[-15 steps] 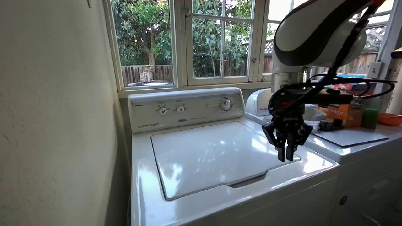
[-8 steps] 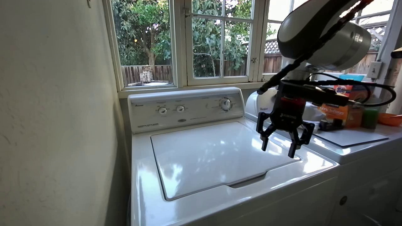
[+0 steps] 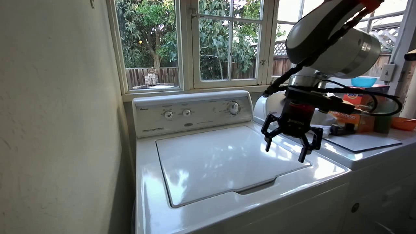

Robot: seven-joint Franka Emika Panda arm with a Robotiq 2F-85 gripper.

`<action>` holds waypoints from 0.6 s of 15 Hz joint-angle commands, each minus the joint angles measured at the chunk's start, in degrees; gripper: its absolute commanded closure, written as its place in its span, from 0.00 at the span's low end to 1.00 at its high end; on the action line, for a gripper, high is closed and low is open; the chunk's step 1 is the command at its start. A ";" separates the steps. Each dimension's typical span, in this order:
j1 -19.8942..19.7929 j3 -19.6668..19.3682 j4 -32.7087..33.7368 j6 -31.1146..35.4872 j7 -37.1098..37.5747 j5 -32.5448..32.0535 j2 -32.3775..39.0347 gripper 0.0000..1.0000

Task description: Open the washing machine on the left.

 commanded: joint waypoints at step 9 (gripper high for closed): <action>1.43 -5.53 -0.05 5.74 -17.62 19.34 6.72 0.00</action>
